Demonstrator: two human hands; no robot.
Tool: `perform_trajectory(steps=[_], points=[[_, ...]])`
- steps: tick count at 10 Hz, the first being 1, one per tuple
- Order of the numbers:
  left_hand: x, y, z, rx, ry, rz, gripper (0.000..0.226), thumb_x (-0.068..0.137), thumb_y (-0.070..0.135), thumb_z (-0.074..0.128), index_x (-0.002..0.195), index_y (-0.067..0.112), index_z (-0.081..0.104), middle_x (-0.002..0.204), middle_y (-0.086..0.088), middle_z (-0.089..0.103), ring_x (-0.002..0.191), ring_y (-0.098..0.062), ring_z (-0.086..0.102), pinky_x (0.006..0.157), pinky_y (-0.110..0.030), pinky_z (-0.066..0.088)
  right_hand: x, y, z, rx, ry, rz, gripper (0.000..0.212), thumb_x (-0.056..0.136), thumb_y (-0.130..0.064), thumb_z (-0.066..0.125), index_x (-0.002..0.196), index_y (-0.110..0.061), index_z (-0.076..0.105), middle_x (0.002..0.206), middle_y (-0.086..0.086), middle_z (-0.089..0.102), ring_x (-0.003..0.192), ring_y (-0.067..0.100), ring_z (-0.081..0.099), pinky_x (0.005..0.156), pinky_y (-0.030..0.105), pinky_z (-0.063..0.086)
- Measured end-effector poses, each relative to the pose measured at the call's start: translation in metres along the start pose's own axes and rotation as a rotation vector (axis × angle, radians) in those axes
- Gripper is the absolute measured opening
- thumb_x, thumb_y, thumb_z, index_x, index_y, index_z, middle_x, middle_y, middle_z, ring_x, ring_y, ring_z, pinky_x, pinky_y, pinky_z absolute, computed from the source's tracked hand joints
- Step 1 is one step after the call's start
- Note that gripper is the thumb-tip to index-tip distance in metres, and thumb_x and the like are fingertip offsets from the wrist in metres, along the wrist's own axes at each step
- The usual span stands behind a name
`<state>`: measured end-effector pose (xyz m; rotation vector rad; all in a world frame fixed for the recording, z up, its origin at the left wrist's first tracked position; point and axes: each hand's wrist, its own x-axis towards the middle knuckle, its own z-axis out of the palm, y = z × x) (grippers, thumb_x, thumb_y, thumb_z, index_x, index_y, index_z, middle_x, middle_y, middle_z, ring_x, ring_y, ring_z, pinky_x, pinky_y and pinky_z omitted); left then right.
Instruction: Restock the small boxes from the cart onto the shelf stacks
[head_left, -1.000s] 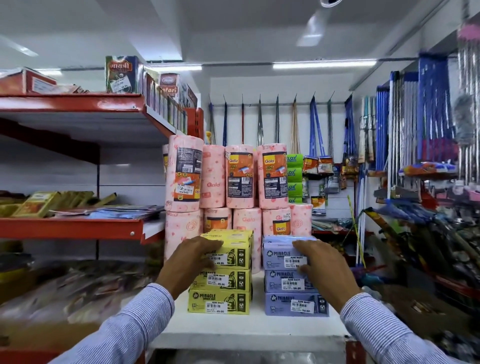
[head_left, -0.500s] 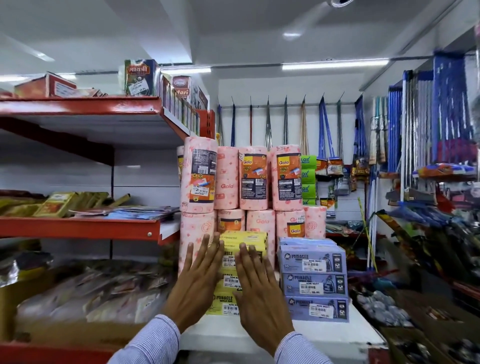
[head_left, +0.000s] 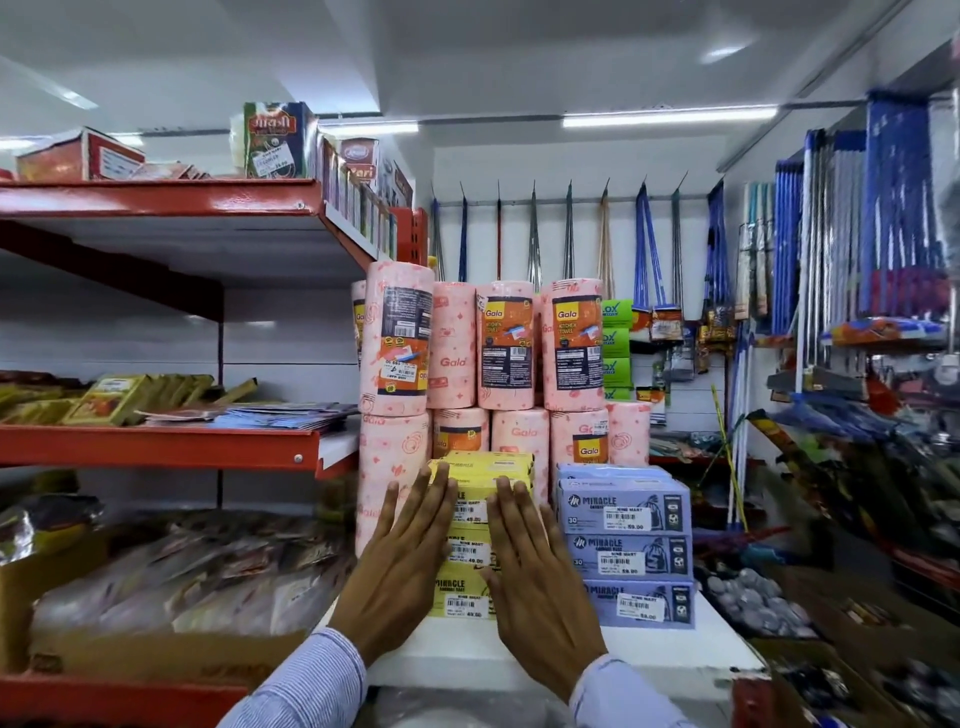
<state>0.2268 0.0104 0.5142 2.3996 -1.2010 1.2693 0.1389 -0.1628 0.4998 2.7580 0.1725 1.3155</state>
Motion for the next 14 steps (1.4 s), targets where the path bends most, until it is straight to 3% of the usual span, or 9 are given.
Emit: perform_trajectory(steps=[2, 4, 5, 6, 8, 10, 13, 14], points=[[0.027, 0.069, -0.002, -0.087, 0.043, 0.105, 0.068, 0.100, 0.016, 0.036, 0.154, 0.015, -0.004, 0.165, -0.005, -0.008, 0.151, -0.021, -0.008, 0.119, -0.047, 0.002, -0.038, 0.057, -0.031, -0.024, 0.096, 0.070, 0.067, 0.095, -0.024, 0.034, 0.153, -0.009, 0.004, 0.164, 0.009, 0.001, 0.150, 0.025, 0.001, 0.117, 0.045, 0.009], [0.058, 0.123, 0.017, -0.152, 0.036, 0.160, 0.056, 0.102, 0.022, 0.016, 0.154, 0.013, -0.002, 0.164, -0.010, -0.005, 0.151, -0.025, -0.007, 0.119, -0.046, 0.006, -0.052, 0.116, -0.041, -0.100, 0.076, 0.161, 0.066, 0.097, -0.026, 0.033, 0.153, -0.008, 0.004, 0.163, 0.010, -0.001, 0.150, 0.027, -0.001, 0.120, 0.046, 0.005], [0.066, 0.131, 0.030, -0.140, 0.020, 0.135, 0.064, 0.101, 0.016, 0.032, 0.154, 0.012, -0.003, 0.164, -0.010, -0.007, 0.151, -0.025, -0.007, 0.118, -0.049, 0.009, -0.053, 0.126, -0.040, -0.105, 0.044, 0.147, 0.069, 0.097, -0.025, 0.039, 0.153, -0.009, 0.002, 0.164, 0.010, 0.000, 0.150, 0.027, -0.001, 0.117, 0.048, 0.011], [0.068, 0.135, 0.035, -0.151, 0.013, 0.107, 0.069, 0.100, 0.015, 0.039, 0.154, 0.013, -0.003, 0.165, -0.009, -0.008, 0.151, -0.024, -0.008, 0.118, -0.048, 0.008, -0.054, 0.134, -0.035, -0.087, 0.041, 0.137, 0.065, 0.098, -0.028, 0.033, 0.153, -0.009, 0.004, 0.164, 0.008, 0.001, 0.150, 0.026, 0.002, 0.116, 0.047, 0.013], [0.071, 0.139, 0.035, -0.160, 0.023, 0.084, 0.070, 0.100, 0.015, 0.040, 0.154, 0.015, -0.005, 0.165, -0.004, -0.011, 0.151, -0.020, -0.010, 0.120, -0.041, 0.001, -0.052, 0.138, -0.031, -0.051, 0.065, 0.114, 0.065, 0.098, -0.031, 0.034, 0.153, -0.009, 0.006, 0.164, 0.008, 0.003, 0.150, 0.023, 0.001, 0.117, 0.045, 0.010], [0.072, 0.142, 0.035, -0.138, -0.007, 0.073, 0.066, 0.102, 0.019, 0.037, 0.154, 0.013, -0.002, 0.165, -0.006, -0.008, 0.151, -0.020, -0.010, 0.120, -0.043, 0.003, -0.055, 0.137, -0.031, -0.044, 0.052, 0.137, 0.064, 0.099, -0.032, 0.029, 0.153, -0.010, 0.004, 0.164, 0.007, 0.001, 0.150, 0.022, -0.002, 0.120, 0.042, -0.001], [0.068, 0.140, 0.022, -0.089, 0.033, 0.036, 0.064, 0.102, 0.026, 0.034, 0.154, 0.011, -0.001, 0.165, -0.007, -0.009, 0.151, -0.023, -0.008, 0.119, -0.046, 0.007, -0.055, 0.135, -0.040, -0.060, 0.072, 0.121, 0.067, 0.099, -0.031, 0.035, 0.153, -0.009, 0.004, 0.164, 0.007, -0.003, 0.150, 0.025, 0.001, 0.118, 0.047, 0.007], [0.066, 0.144, 0.001, -0.139, 0.074, -0.034, 0.062, 0.102, 0.035, 0.023, 0.154, 0.013, -0.004, 0.164, -0.005, -0.011, 0.151, -0.020, -0.009, 0.120, -0.045, 0.004, -0.051, 0.126, -0.065, 0.000, 0.126, 0.133, 0.066, 0.099, -0.030, 0.033, 0.153, -0.009, 0.002, 0.164, 0.008, -0.006, 0.150, 0.026, -0.001, 0.118, 0.050, 0.007]])
